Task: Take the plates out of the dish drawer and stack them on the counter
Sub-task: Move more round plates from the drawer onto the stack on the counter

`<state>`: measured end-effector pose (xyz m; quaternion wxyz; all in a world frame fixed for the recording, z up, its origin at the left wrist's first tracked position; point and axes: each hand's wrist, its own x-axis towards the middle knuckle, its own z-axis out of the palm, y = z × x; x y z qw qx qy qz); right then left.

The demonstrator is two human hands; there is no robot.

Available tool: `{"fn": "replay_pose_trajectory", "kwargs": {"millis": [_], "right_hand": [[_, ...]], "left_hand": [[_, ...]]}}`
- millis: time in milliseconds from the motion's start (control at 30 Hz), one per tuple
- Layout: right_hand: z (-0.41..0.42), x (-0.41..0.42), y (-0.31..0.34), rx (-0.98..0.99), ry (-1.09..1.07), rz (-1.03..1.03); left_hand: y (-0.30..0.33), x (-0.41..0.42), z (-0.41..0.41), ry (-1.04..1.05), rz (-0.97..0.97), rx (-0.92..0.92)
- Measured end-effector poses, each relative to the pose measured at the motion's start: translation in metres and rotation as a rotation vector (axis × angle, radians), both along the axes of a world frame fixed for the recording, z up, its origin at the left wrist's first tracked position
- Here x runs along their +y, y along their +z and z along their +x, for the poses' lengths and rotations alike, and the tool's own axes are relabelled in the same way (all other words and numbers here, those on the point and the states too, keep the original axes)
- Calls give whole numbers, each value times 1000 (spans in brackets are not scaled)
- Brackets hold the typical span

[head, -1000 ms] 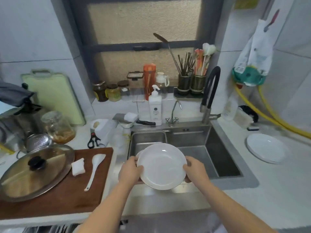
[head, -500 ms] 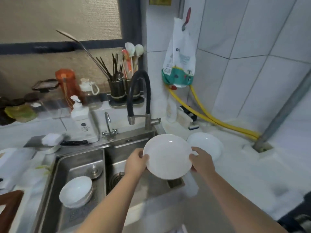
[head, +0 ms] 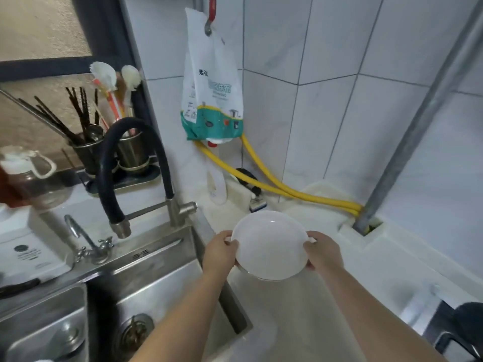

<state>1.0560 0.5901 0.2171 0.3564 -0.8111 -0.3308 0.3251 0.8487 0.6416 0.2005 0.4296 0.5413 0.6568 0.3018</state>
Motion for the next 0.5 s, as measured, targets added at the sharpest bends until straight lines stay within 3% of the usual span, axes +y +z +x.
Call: {"fn": "replay_pose_trajectory", "kwargs": {"millis": [367,500], "right_hand": [[30,39,-43,-89,-9,-153],[34,51,-58,-125,-40,-193]], "left_hand": [[-40,62,40,-228,61,279],[-50,75,49,-229,69,290]]}}
